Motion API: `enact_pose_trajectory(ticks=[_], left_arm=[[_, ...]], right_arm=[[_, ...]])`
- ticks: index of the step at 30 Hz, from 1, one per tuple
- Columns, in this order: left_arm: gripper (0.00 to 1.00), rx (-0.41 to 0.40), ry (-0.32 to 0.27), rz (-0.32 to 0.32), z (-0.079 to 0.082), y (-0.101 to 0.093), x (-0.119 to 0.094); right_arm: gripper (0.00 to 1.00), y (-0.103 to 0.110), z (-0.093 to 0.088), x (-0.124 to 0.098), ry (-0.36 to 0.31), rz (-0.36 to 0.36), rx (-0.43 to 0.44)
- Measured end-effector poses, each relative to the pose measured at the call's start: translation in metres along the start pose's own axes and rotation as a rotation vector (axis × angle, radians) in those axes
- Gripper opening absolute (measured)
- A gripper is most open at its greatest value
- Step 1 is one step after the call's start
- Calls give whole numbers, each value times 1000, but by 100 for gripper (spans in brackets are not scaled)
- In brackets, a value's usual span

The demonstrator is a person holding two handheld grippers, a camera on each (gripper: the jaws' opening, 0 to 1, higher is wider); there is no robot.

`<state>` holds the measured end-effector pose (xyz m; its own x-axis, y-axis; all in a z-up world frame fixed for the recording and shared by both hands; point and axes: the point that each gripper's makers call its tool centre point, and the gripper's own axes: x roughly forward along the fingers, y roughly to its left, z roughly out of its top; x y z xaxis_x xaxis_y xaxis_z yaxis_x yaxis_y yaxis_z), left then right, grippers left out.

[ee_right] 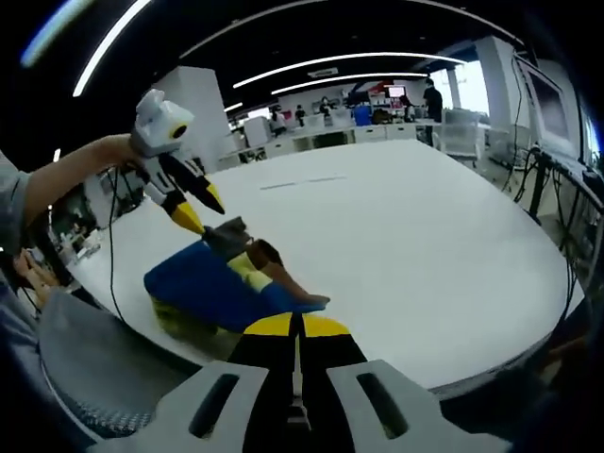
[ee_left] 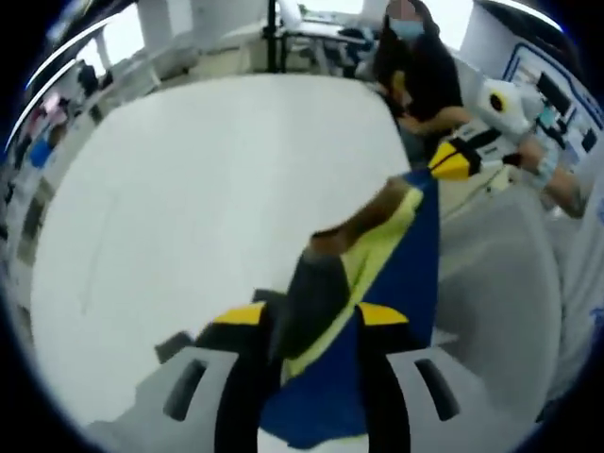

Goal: Fold the garment on the visible template until the final outline fits inside the template.

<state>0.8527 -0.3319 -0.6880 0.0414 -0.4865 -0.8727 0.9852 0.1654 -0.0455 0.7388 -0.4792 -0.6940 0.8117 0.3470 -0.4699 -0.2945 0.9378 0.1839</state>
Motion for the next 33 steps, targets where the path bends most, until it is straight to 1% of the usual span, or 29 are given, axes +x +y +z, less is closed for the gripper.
enact_pose_trajectory(ticks=[5,9,14,15,16,19,21,27,28,30,33], left_arm=[[33,23,19,-7,5,-1,2],[33,36,59,-16,2,-1,9],[34,52,83,-17,3,-3,18],[33,55,97,-24,1,-3,20],[32,56,123,-34,-2,-5,22],[31,65,151,-37,-4,-4,29],[29,65,152,-37,-3,-1,34],[23,41,178,-39,-5,6,46],[24,39,186,-41,-5,6,47],[28,41,195,-47,-7,6,50],[24,28,214,-51,-12,10,53]], right_arm=[[1,-3,-3,2,3,19,6],[1,-2,-3,2,1,34,-5],[1,-2,-9,-2,22,32,-37],[1,-1,-11,-2,25,36,-37],[1,-1,-13,-2,26,40,-34],[1,-3,-17,-2,28,42,-24],[1,-6,-18,-2,24,39,-6],[1,-5,-19,-2,29,44,-11],[1,-6,-18,-2,27,43,-10],[1,-6,-17,-2,24,41,-7],[1,-7,-17,-2,25,39,-9]])
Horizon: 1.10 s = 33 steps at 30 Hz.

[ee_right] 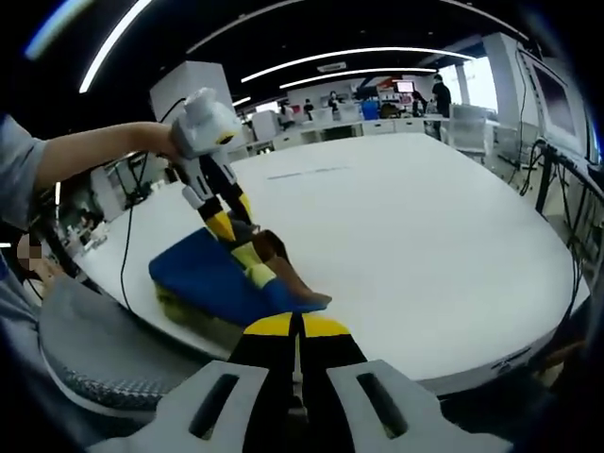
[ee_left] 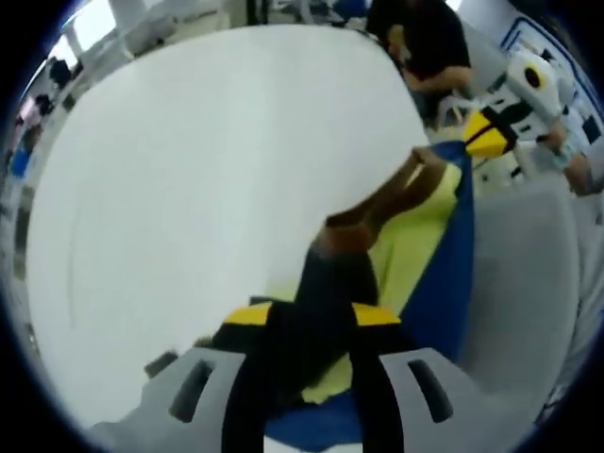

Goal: Fold the garment on the visible template until the final outline fits inside the template.

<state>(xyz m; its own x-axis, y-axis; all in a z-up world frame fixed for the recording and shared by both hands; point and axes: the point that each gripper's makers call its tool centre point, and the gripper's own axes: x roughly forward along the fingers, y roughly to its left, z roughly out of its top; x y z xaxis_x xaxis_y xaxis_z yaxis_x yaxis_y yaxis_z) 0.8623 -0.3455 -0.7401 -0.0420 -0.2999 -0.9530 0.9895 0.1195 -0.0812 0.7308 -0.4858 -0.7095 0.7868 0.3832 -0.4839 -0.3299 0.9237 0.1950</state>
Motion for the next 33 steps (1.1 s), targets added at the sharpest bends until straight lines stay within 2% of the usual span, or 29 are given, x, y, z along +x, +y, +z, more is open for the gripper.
enact_pose_trajectory(ticks=[3,6,10,14,16,20,24,27,30,33], left_arm=[[20,-21,22,-9,-6,2,4],[10,-41,40,-26,-8,-3,6],[8,-32,65,-19,-13,-3,10],[0,-82,55,-8,-11,0,10],[0,-131,56,-11,-13,-3,10],[0,-144,59,-5,-20,-5,10],[0,-164,38,9,-20,-5,5],[0,-142,-6,54,-15,0,-1],[0,-141,-24,59,-13,-2,-12],[0,-116,-55,98,-8,-1,-25]], right_arm=[[1,0,-1,1,5,0,3],[1,0,-3,1,10,2,7],[1,-1,-4,2,15,2,7],[1,-3,-3,3,17,-1,-1],[1,-4,-3,3,19,-1,3],[1,-4,-3,4,16,-3,8],[1,-4,-2,5,15,-4,9],[1,-4,-1,5,14,-5,6],[1,-5,0,6,15,-7,2],[1,-4,4,7,12,-8,-4]])
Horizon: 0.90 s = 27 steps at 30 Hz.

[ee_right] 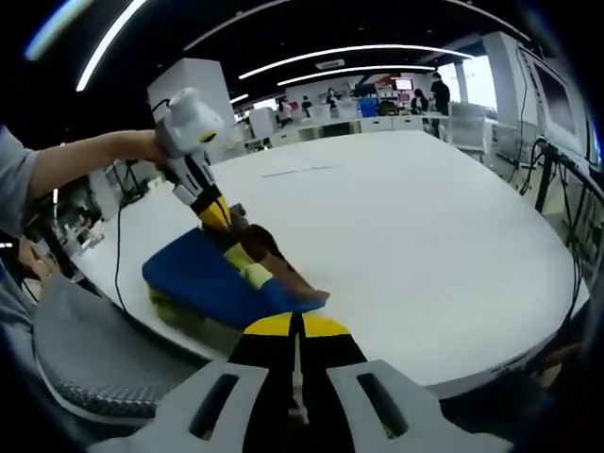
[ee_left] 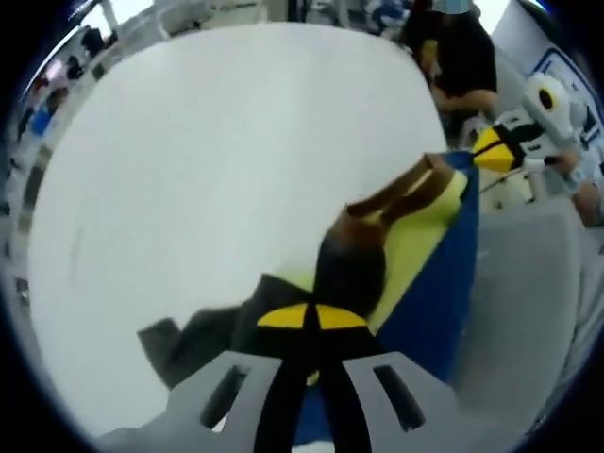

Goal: Fold the garment on the visible template until the final outline fits inside the template.

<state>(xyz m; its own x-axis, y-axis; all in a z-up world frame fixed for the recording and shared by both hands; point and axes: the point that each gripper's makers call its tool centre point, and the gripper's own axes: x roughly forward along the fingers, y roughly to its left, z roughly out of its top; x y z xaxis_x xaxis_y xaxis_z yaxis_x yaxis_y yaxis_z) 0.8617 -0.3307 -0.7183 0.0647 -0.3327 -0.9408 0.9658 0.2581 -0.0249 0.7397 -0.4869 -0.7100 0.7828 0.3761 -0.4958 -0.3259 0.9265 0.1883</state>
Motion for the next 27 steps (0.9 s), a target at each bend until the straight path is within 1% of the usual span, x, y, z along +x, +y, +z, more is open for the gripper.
enact_pose_trajectory(ticks=[1,3,5,6,7,9,12,14,16,18,19,20,23,27], left_arm=[[0,14,-12,12,2,1,-3],[0,75,-27,40,3,1,-10],[0,86,-37,50,0,-2,-16],[0,83,-44,56,-1,-2,-18],[0,70,-61,71,-1,-1,-22],[0,49,-98,80,-1,3,-28],[0,35,-112,86,-5,4,-34],[0,34,-128,105,-6,7,-41],[0,16,-168,137,-5,14,-50],[0,-19,-220,170,-3,21,-61],[0,-25,-260,219,0,29,-69],[0,-22,-267,231,-2,31,-73],[0,-43,-313,232,-4,28,-83],[0,-53,-340,250,-14,28,-97]], right_arm=[[1,0,1,0,-3,-1,-2],[1,0,4,1,-7,-2,-5],[1,1,7,2,-12,-4,-11],[1,1,8,2,-12,-4,-12],[1,2,9,3,-11,-4,-13],[1,3,12,5,-7,-5,-21],[1,5,16,7,3,-3,-41],[1,7,24,7,-3,-1,-53],[1,9,32,7,-12,4,-67],[1,11,41,7,-18,3,-97],[1,12,44,7,-21,2,-102],[1,12,47,7,-24,2,-105],[1,17,54,9,-23,8,-129],[1,26,70,12,-36,18,-165]])
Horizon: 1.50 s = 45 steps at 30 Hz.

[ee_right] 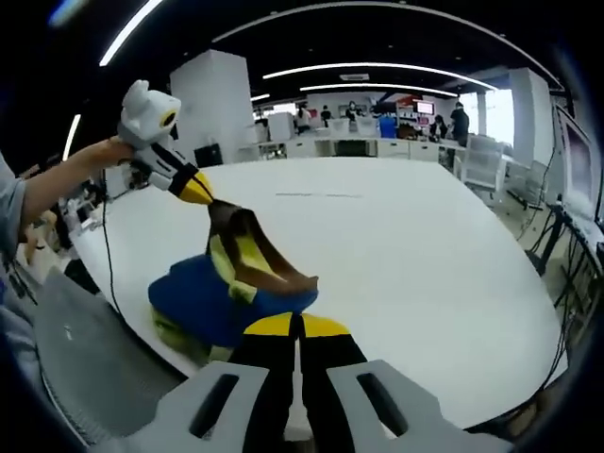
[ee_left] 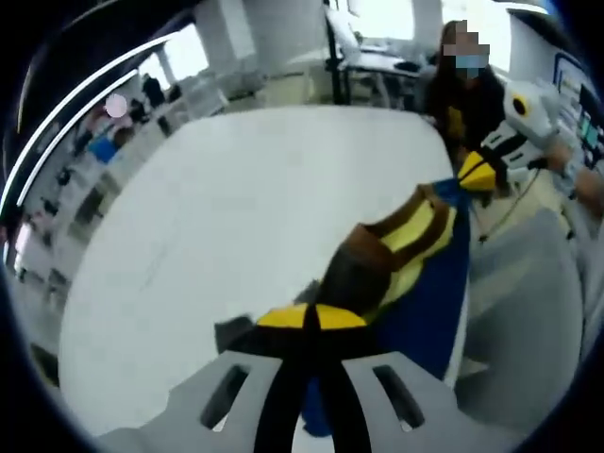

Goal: Fold the garment on the visible template until the final outline fits inside the template.

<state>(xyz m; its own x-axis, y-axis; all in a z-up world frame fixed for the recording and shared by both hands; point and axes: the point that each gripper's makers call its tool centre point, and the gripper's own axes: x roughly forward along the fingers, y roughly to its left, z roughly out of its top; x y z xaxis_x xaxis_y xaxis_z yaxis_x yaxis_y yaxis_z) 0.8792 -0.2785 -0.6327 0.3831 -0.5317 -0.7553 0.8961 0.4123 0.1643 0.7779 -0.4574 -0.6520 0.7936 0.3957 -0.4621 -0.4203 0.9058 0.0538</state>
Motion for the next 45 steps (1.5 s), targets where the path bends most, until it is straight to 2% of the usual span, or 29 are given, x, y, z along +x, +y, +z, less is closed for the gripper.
enact_pose_trajectory(ticks=[3,9,12,14,16,18,21,25,28,31,34,38,40,45], left_arm=[[0,38,-25,59,0,9,-13],[0,26,-46,85,-11,11,-41],[0,28,-63,146,-18,20,-56],[0,77,-58,216,-24,28,-70],[0,72,-61,214,-28,24,-77],[0,51,-98,221,-26,24,-86],[0,26,-124,218,-23,25,-98],[0,14,-142,241,-19,37,-109],[0,-1,-170,252,-14,46,-123],[0,1,-178,270,-13,52,-136],[0,4,-181,286,-15,58,-146],[0,-19,-193,267,-18,57,-157],[0,-4,-186,290,-19,60,-164],[0,-27,-218,306,-12,66,-187]], right_arm=[[1,6,14,5,-14,12,-28],[1,26,37,19,-33,52,-89],[1,35,49,22,-54,71,-121],[1,37,53,24,-59,74,-126],[1,38,58,25,-66,73,-141],[1,41,65,25,-77,78,-148],[1,46,76,27,-97,83,-161],[1,62,109,33,-177,160,-133],[1,63,127,40,-180,147,-192],[1,67,142,39,-205,162,-201],[1,70,152,38,-224,178,-203],[1,74,161,40,-233,178,-226],[1,76,168,42,-243,182,-223],[1,84,192,38,-285,190,-253]])
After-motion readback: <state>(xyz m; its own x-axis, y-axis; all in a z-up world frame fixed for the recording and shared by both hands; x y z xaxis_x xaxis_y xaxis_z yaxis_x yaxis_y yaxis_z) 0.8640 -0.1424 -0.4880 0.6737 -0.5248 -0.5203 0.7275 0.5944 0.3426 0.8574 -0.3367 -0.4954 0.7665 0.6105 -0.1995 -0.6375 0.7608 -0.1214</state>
